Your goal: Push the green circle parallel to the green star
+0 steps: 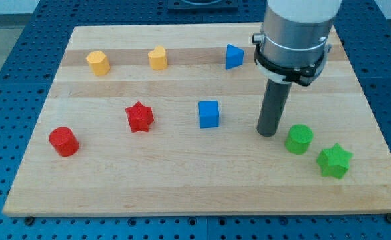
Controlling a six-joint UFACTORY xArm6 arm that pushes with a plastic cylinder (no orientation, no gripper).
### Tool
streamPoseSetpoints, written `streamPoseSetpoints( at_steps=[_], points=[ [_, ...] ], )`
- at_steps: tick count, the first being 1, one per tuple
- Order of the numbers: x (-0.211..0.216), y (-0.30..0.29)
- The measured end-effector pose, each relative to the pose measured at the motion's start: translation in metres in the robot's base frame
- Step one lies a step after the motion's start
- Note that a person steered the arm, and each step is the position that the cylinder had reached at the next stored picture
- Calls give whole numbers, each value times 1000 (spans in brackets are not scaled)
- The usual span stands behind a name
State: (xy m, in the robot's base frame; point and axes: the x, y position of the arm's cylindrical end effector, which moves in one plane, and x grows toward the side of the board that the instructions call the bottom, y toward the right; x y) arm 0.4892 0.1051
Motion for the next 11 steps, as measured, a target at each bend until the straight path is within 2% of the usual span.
streamPoseSetpoints(
  at_steps=[2, 3, 5, 6, 7, 8, 9, 11],
  points=[
    [-45, 15],
    [-34, 30],
    [40, 9],
    [54, 2],
    [6, 0],
    [-23, 28],
    [-12, 56],
    [30, 29]
  ],
)
